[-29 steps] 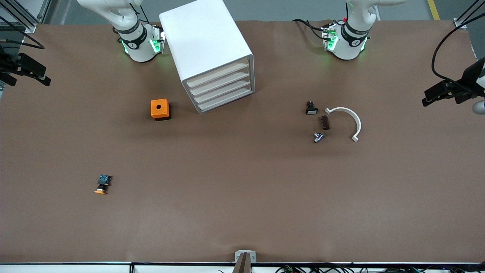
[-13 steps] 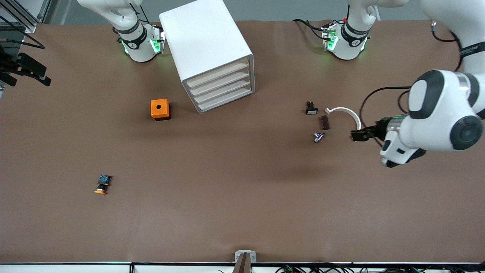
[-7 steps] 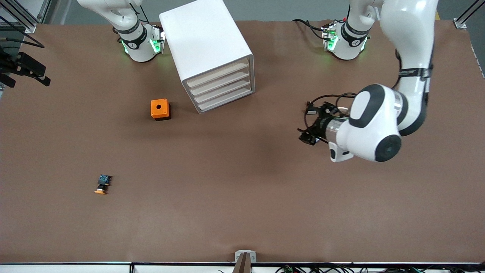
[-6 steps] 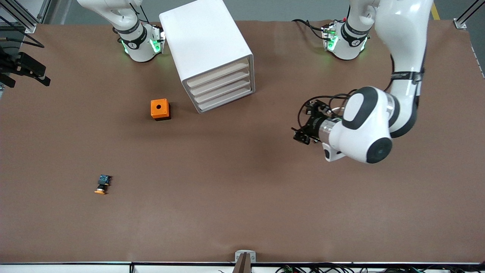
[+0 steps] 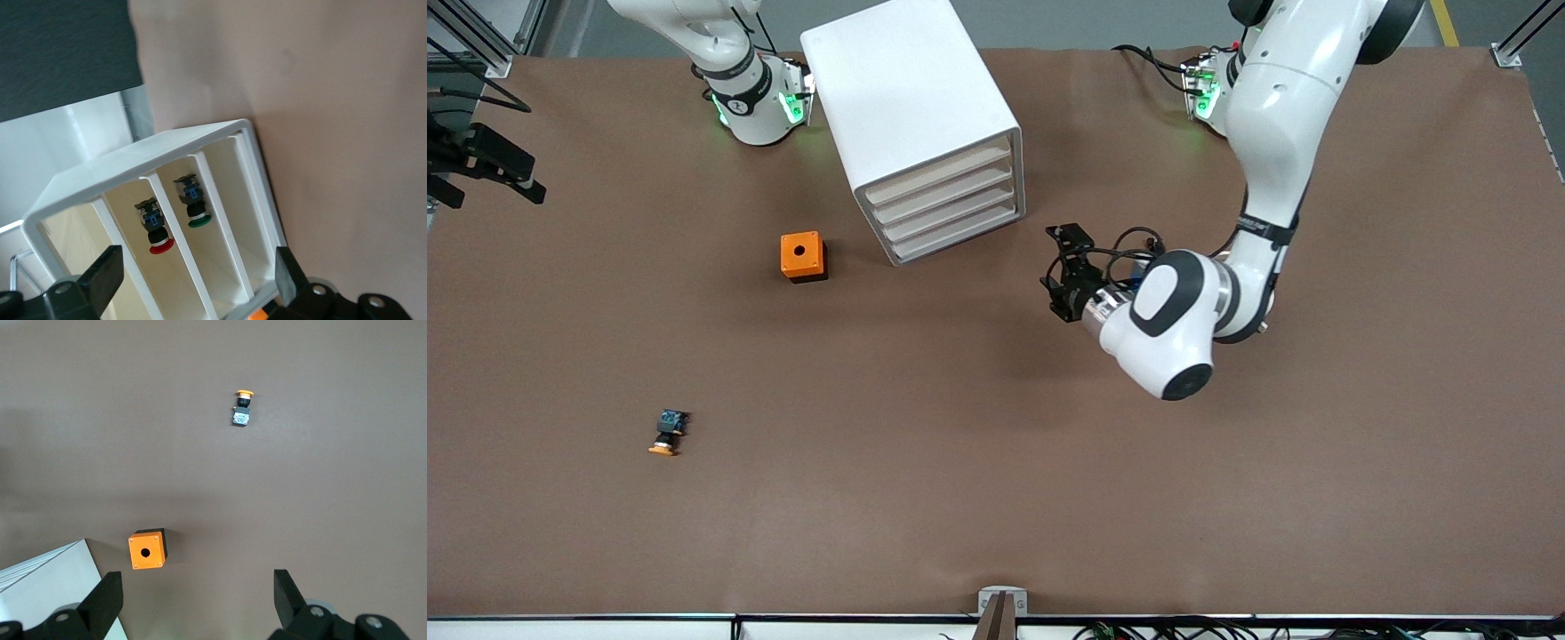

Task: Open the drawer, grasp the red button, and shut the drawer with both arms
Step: 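Lower the left gripper onto the drawer handle and close it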

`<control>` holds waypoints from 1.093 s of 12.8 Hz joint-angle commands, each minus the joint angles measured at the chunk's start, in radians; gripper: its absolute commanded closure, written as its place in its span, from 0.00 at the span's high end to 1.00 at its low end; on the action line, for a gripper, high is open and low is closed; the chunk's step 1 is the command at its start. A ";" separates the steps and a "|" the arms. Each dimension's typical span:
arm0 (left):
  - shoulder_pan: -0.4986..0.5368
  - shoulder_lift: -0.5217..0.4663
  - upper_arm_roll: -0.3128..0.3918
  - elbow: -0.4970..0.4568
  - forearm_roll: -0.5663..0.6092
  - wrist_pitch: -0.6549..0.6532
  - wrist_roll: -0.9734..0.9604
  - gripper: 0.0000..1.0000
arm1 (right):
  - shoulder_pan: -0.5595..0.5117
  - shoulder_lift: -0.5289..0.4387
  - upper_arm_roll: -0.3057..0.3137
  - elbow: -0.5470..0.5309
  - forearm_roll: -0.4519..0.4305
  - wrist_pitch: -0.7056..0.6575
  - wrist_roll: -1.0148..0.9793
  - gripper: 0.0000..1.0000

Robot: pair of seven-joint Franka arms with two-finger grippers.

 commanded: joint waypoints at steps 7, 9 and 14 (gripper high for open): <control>-0.080 0.133 -0.094 0.028 -0.123 -0.030 -0.210 0.77 | -0.001 -0.015 -0.004 -0.011 0.017 -0.010 -0.011 1.00; -0.118 0.135 -0.096 0.015 -0.141 -0.032 -0.216 0.71 | -0.002 -0.017 -0.004 -0.016 0.016 -0.012 -0.010 1.00; -0.163 0.133 -0.096 -0.041 -0.142 -0.055 -0.233 0.45 | -0.002 -0.017 -0.006 -0.016 0.013 -0.021 -0.004 1.00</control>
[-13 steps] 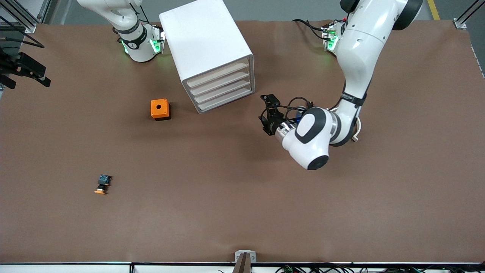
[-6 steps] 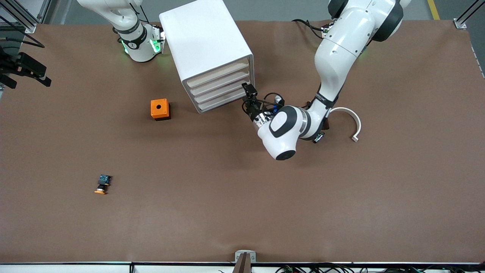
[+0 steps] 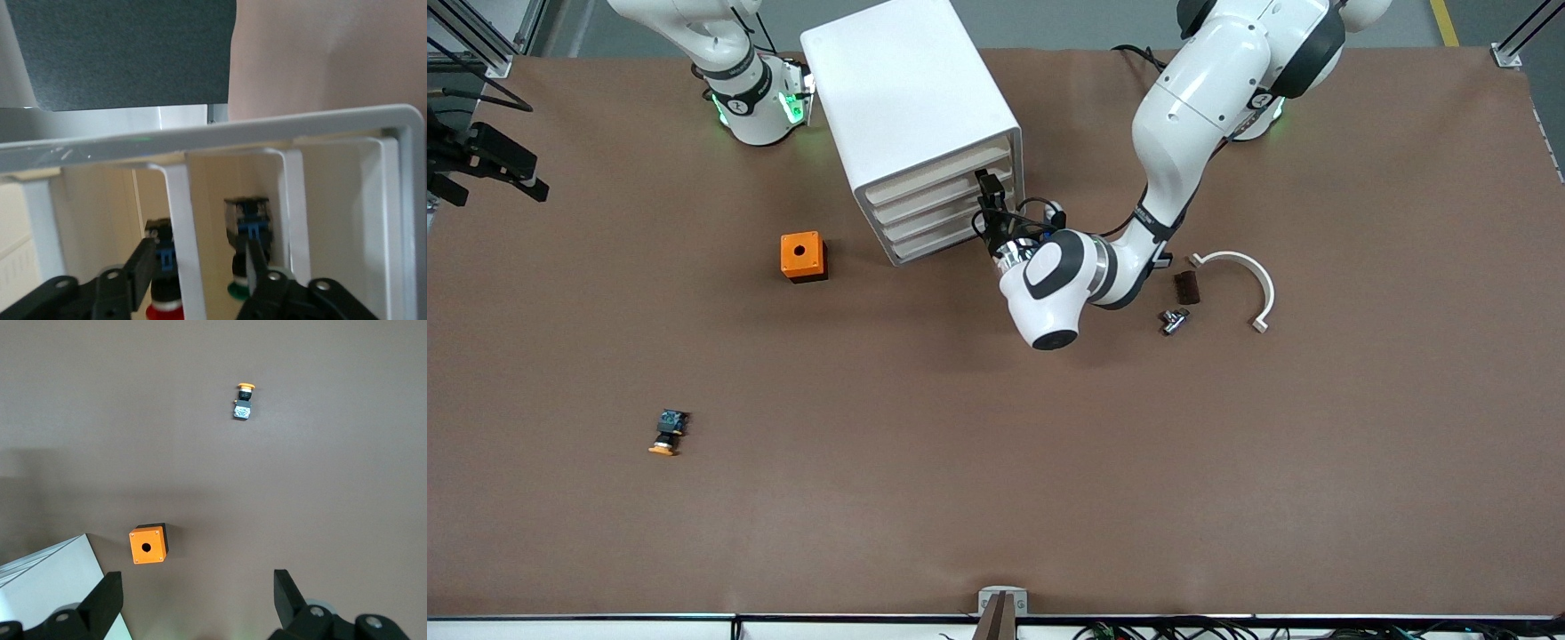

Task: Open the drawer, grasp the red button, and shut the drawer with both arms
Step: 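Pull the drawer out of the cabinet with the left gripper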

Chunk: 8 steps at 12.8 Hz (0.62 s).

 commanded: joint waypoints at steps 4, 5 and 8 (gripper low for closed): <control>-0.004 -0.004 0.001 -0.012 -0.018 -0.052 -0.006 0.16 | -0.011 -0.017 -0.001 -0.012 0.010 -0.005 -0.003 1.00; -0.002 -0.005 0.001 -0.011 -0.021 -0.052 -0.009 0.11 | -0.011 -0.015 -0.001 -0.012 0.010 -0.005 -0.003 1.00; 0.013 -0.004 0.002 -0.006 -0.032 -0.052 -0.013 0.09 | -0.011 -0.014 -0.001 -0.008 0.009 -0.005 -0.005 1.00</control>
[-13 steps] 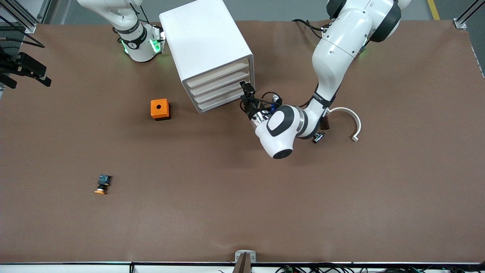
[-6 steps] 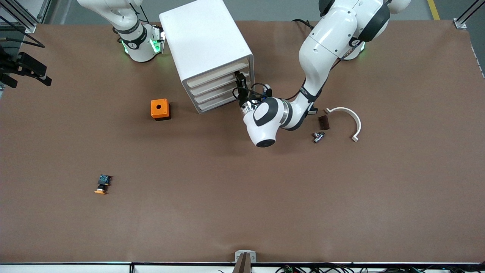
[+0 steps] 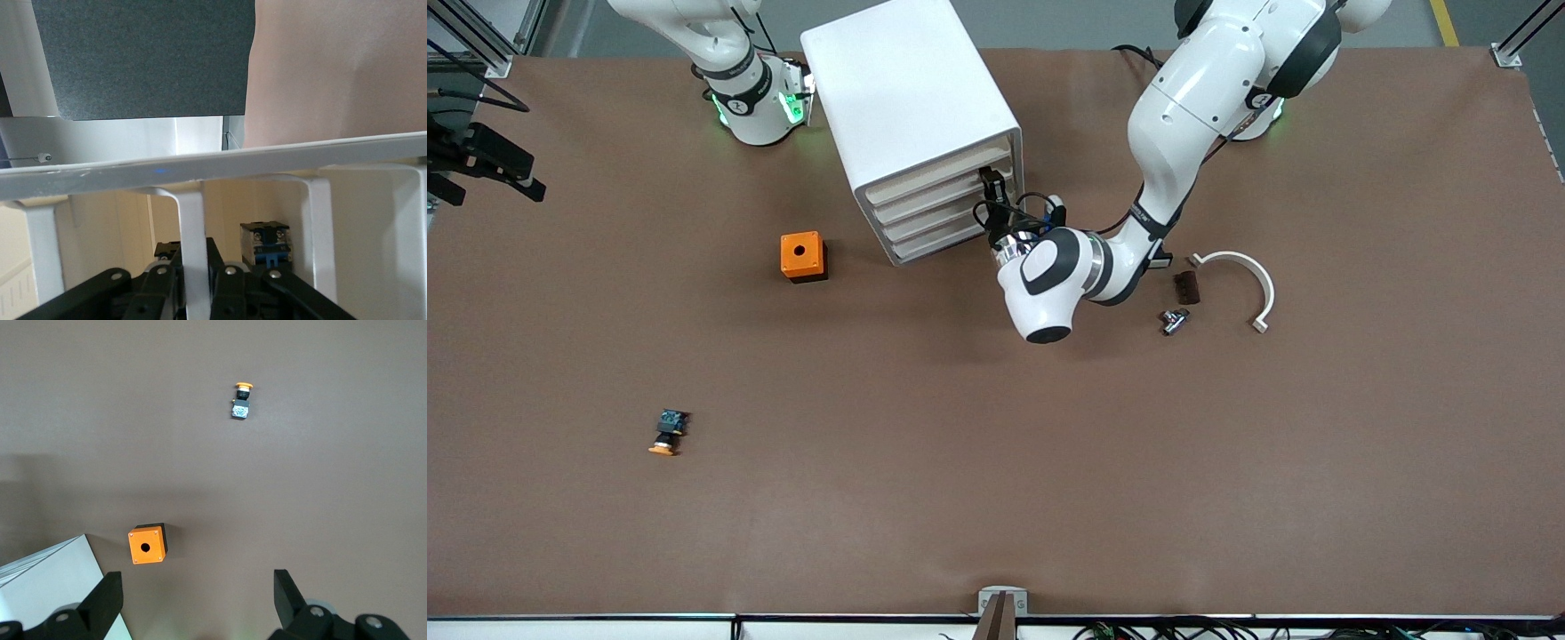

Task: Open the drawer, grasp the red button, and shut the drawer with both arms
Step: 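Pull the drawer out of the cabinet with the left gripper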

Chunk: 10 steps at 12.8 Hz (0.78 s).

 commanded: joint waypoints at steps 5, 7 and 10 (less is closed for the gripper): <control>0.114 0.000 0.013 0.003 -0.043 -0.005 -0.007 0.11 | -0.019 0.090 0.002 0.006 -0.004 -0.002 -0.002 1.00; 0.168 0.007 0.013 0.008 -0.049 0.020 -0.007 0.13 | -0.033 0.178 0.002 0.034 0.007 0.014 -0.011 1.00; 0.234 0.008 0.014 0.014 -0.051 0.035 -0.007 0.14 | -0.040 0.259 0.002 0.060 -0.005 0.031 -0.012 1.00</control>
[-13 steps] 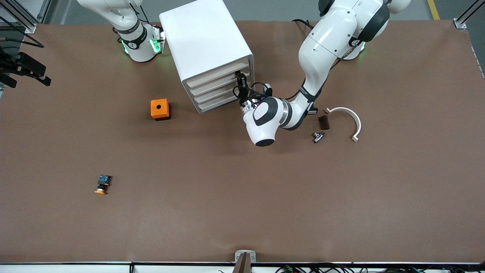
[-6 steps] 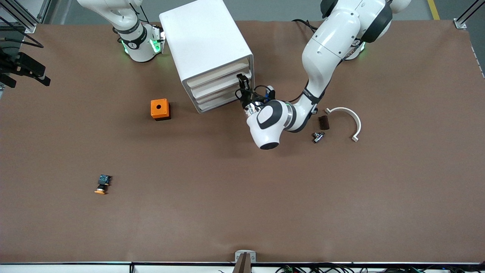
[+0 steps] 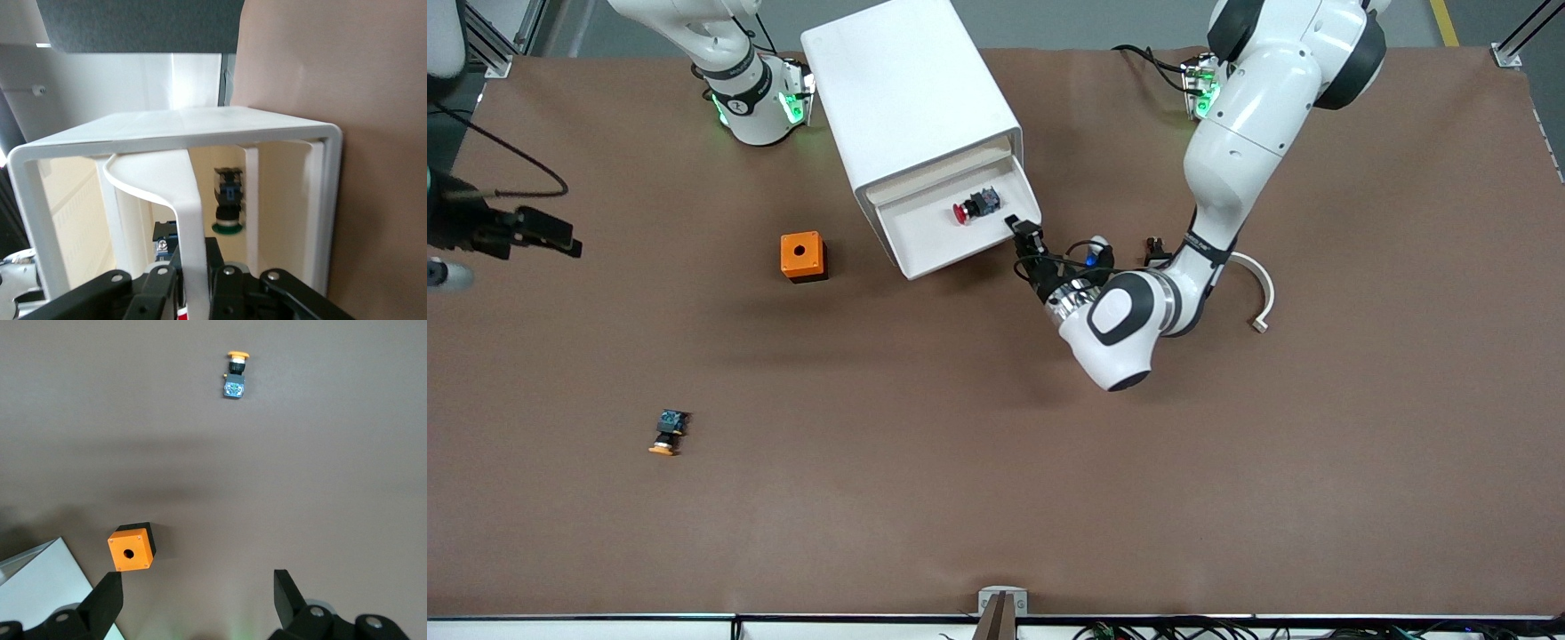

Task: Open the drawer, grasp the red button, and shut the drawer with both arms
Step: 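Pull the drawer out of the cabinet with the left gripper, then reach the right gripper into the drawer while the left gripper holds it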

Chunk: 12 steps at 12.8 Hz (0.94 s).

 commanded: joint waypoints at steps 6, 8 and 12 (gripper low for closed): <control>0.064 0.004 0.006 0.030 -0.015 0.038 0.009 0.55 | 0.096 0.039 0.024 0.043 0.048 -0.036 0.326 1.00; 0.067 -0.002 0.007 0.052 -0.014 0.040 0.105 0.85 | 0.168 0.019 0.024 0.016 0.093 -0.033 0.511 1.00; 0.084 -0.014 0.041 0.125 0.006 0.041 0.534 0.99 | 0.404 0.012 0.024 -0.025 0.115 0.018 0.972 1.00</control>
